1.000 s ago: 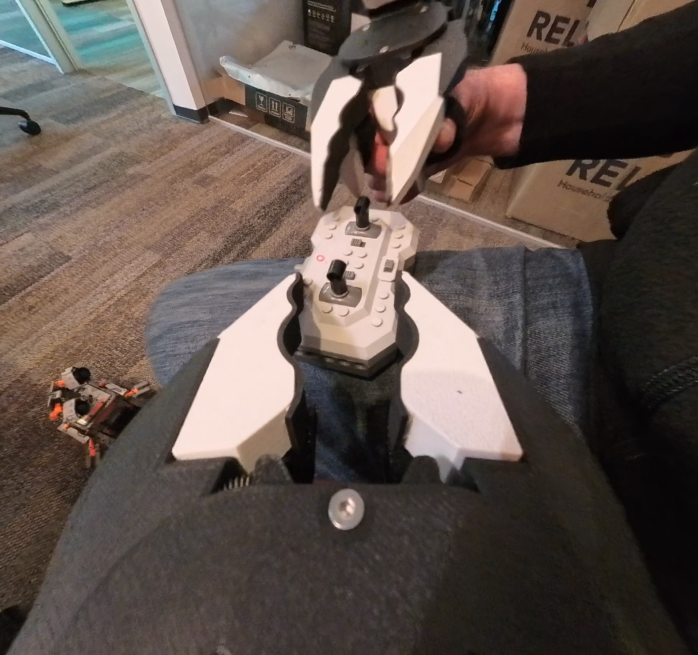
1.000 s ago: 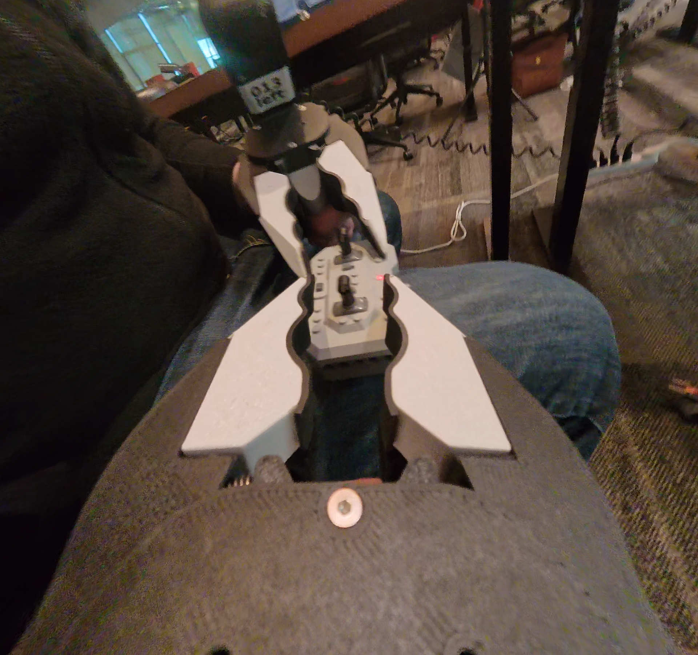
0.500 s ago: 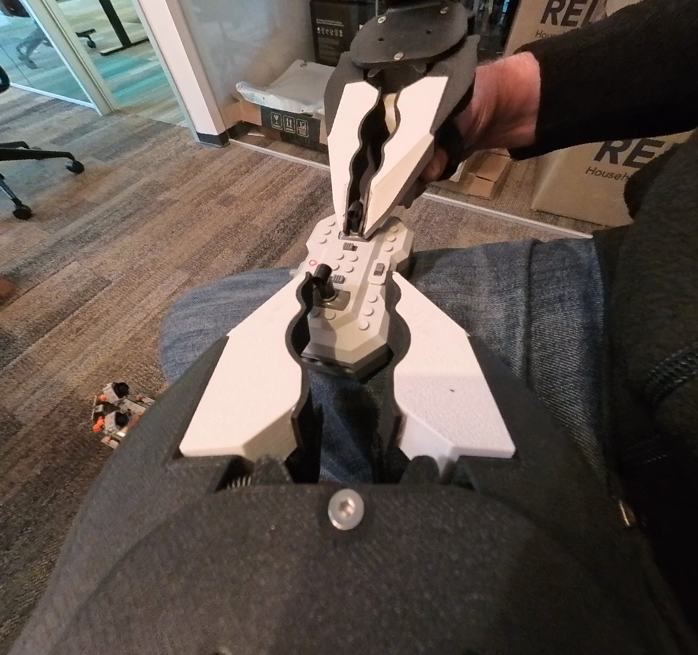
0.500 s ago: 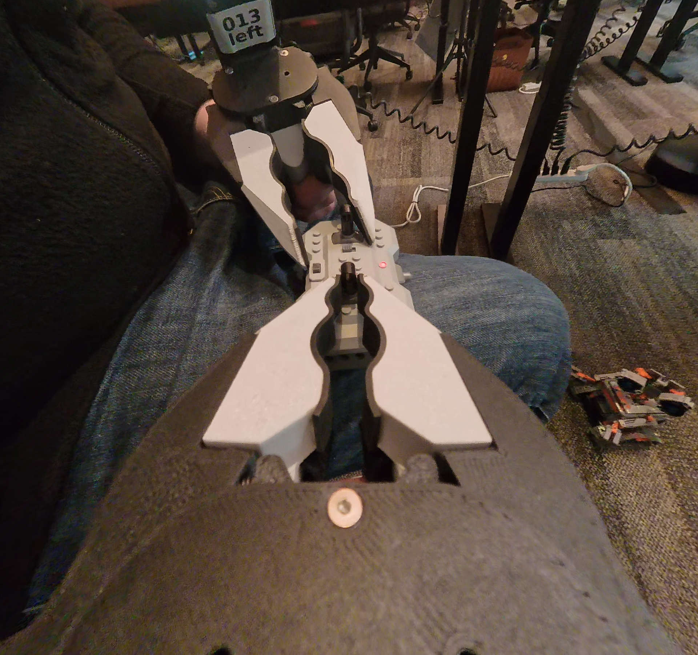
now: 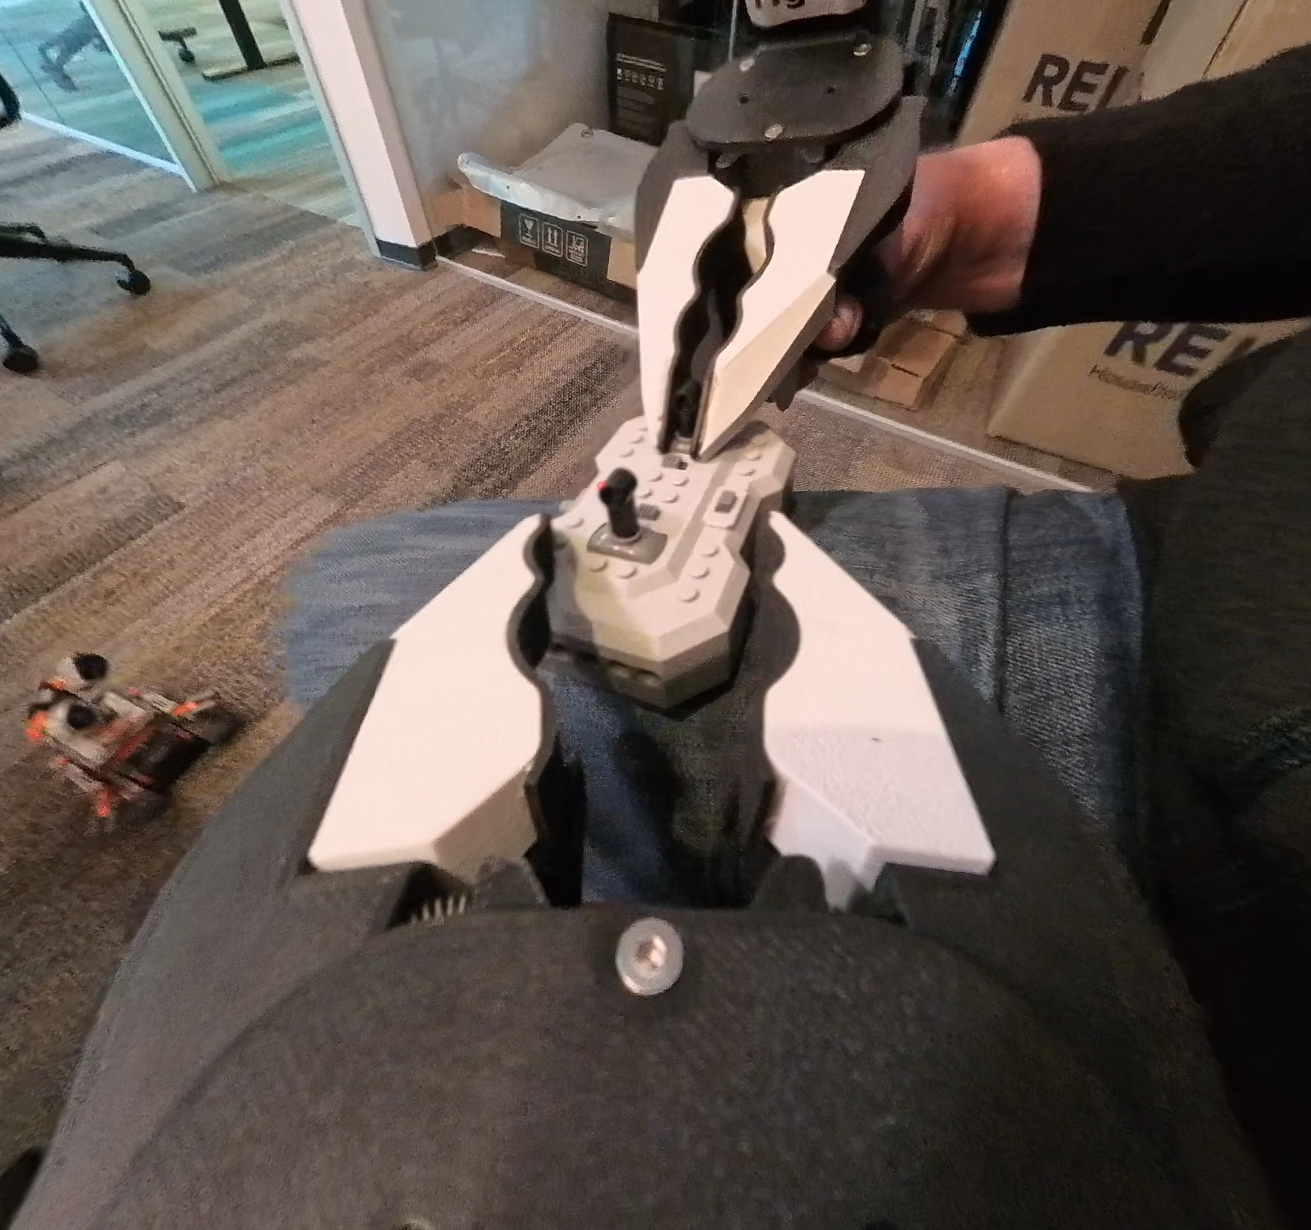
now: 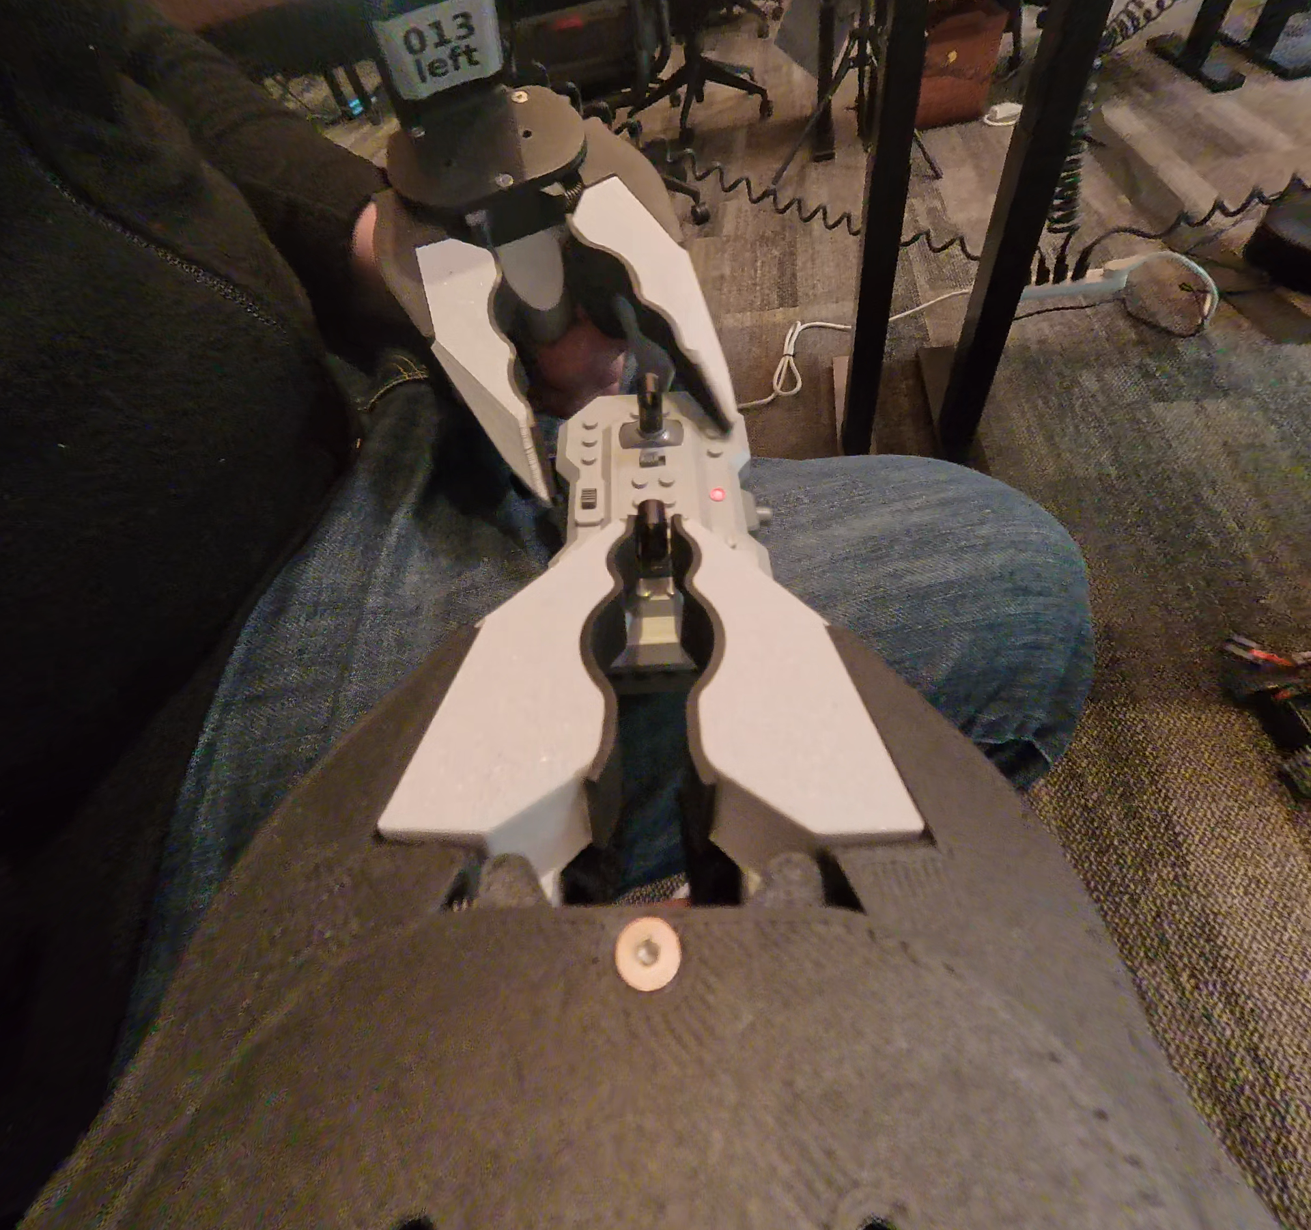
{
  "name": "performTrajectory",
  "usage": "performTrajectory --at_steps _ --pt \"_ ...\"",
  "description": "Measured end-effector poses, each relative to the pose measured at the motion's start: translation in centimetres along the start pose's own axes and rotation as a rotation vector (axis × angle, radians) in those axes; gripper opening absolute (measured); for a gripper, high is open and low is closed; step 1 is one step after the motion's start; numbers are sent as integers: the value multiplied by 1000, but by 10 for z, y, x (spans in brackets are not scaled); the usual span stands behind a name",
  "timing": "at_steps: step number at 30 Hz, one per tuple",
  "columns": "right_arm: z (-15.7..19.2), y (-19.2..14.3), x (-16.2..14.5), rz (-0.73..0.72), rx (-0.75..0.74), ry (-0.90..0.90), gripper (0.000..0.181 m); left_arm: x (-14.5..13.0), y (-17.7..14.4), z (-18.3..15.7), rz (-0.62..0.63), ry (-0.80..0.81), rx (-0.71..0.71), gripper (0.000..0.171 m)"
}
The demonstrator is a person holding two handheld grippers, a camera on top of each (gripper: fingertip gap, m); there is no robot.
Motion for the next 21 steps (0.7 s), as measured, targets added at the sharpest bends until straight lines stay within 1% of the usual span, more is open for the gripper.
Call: performTrajectory --at_steps 1,2,3,4,6,8,10,14,15,16,19,21 --pt "0 0 0 -5 4 2 6 -1 0 2 -2 -33 -4 61" --pt "0 -1 0 -9 9 0 6 2 -2 5 -29 -55 -5 52" --pt "0 -1 0 -12 10 -3 6 5 -5 7 -51 -67 -3 49" --pt "0 -1 0 -13 9 -4 6 5 -5 6 -46 -66 -18 53" --pt "0 -1 0 -15 6 -4 6 7 -4 2 -39 -31 -33 43" --pt "0 -1 0 -15 4 -7 6 5 0 -5 -12 16 -53 40" --pt "2 -1 0 -12 -3 -18 6 3 0 -6 -5 55 -29 34" --pt "4 -1 0 -3 -24 -59 5 3 1 -5 -8 36 -37 33" --pt "7 -1 0 2 -22 -84 6 4 0 0 -15 28 -6 17" --pt "9 -1 1 3 -34 -121 5 3 -1 2 -15 26 -4 12" --pt "11 0 0 35 -50 -152 5 2 0 5 -13 15 19 19" --pt "12 0 0 35 -53 -163 5 2 0 4 -15 4 3 17"
Point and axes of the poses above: each gripper's, where its closed fingertips meet, y out along the fingers, x out of its top, z = x × y across the jaws, the point moved 1 cm from there along -y, back along the fingers, and after that the axes turned 7 degrees about -x, right-handed, at the moved point
